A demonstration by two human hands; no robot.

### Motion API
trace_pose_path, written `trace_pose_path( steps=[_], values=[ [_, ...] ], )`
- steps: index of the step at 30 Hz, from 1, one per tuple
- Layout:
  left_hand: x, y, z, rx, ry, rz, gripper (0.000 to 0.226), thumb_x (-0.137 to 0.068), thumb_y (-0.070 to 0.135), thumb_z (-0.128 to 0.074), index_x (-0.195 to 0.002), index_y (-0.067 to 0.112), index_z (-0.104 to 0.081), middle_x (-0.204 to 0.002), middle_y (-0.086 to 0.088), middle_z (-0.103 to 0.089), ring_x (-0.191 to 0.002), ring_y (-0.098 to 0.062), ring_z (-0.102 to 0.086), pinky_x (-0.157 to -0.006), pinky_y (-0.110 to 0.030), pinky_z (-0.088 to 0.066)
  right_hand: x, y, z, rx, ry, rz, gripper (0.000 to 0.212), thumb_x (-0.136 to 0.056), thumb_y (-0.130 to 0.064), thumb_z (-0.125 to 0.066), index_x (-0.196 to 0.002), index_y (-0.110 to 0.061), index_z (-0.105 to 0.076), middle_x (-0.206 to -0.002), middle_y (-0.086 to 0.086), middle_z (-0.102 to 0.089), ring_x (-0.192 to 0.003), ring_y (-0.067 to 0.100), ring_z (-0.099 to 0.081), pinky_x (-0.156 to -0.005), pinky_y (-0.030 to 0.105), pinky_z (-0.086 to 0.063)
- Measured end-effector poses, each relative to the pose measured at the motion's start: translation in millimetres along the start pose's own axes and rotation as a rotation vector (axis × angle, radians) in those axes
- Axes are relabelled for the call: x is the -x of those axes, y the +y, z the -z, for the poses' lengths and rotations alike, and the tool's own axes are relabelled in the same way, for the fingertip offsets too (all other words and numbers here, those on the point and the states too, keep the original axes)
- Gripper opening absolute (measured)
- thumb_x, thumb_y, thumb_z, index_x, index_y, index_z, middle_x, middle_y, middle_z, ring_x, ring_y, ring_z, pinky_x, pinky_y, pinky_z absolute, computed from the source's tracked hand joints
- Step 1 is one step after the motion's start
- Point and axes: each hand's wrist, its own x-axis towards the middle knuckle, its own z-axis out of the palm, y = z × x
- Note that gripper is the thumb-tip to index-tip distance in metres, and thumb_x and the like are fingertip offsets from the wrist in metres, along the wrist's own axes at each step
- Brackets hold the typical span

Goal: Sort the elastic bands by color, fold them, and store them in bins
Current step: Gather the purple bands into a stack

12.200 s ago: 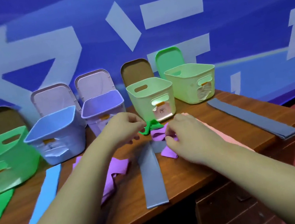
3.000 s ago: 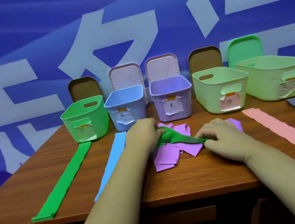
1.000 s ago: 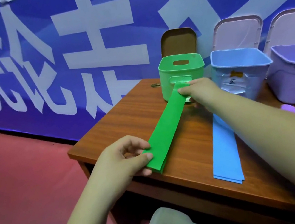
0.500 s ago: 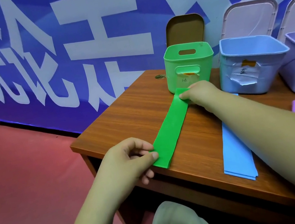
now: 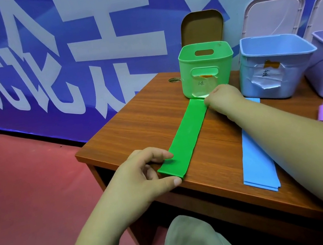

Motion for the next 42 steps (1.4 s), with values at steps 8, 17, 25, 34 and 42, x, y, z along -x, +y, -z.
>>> trace_pose_path(
  steps=[8, 17, 25, 34, 42],
  values=[
    [-2, 2, -1, -0.032, 0.003, 0.002, 0.043, -0.079, 0.024, -0.092, -0.114, 0.039, -0.072, -0.091, 0.011, -0.061, -0.057, -0.001, -0.048, -0.057, -0.01, -0.04, -6, 1, 0, 0.228, -0.045, -0.009, 0.02, -0.089, -0.025, -0.063, -0.094, -0.006, -0.066, -0.099, 0.015, -0.07, -0.081, 0.035, -0.061, -0.05, 0.028, -0.033],
    [-3, -2, -3, 0.023, -0.005, 0.011, 0.045, -0.077, 0.031, -0.093, -0.116, 0.038, -0.072, -0.075, 0.015, -0.058, -0.059, -0.002, -0.047, -0.058, -0.01, -0.04, 1, -2, 4, 0.177, -0.096, -0.004, 0.037, -0.089, -0.044, -0.072, -0.098, -0.009, -0.062, -0.082, 0.007, -0.06, -0.083, 0.031, -0.062, -0.061, 0.031, -0.042],
    [-4, -3, -5, -0.02, 0.005, -0.013, 0.042, -0.078, 0.033, -0.092, -0.115, 0.04, -0.072, -0.083, 0.011, -0.059, -0.06, -0.002, -0.048, -0.058, -0.013, -0.041, -3, -3, 2, 0.207, -0.078, -0.03, 0.04, -0.093, -0.043, -0.074, -0.101, -0.009, -0.056, -0.098, 0.012, -0.062, -0.09, 0.033, -0.062, -0.074, 0.034, -0.048],
    [-4, -8, -5, -0.024, 0.01, -0.053, 0.032, -0.079, 0.032, -0.091, -0.106, 0.042, -0.077, -0.089, 0.023, -0.058, -0.064, -0.003, -0.049, -0.062, -0.016, -0.043, -17, -1, -8, 0.111, -0.008, -0.053, 0.023, -0.096, -0.026, -0.062, -0.103, -0.004, -0.069, -0.101, 0.015, -0.071, -0.078, 0.032, -0.066, -0.063, 0.031, -0.049],
    [-4, -11, -6, 0.0, 0.021, -0.054, 0.03, -0.078, 0.027, -0.093, -0.102, 0.038, -0.078, -0.081, 0.02, -0.054, -0.061, -0.003, -0.048, -0.061, -0.015, -0.04, -19, -13, -7, 0.111, -0.04, -0.068, 0.037, -0.108, -0.028, -0.049, -0.133, -0.007, -0.067, -0.139, 0.015, -0.062, -0.127, 0.035, -0.059, -0.107, 0.039, -0.05]
  ],
)
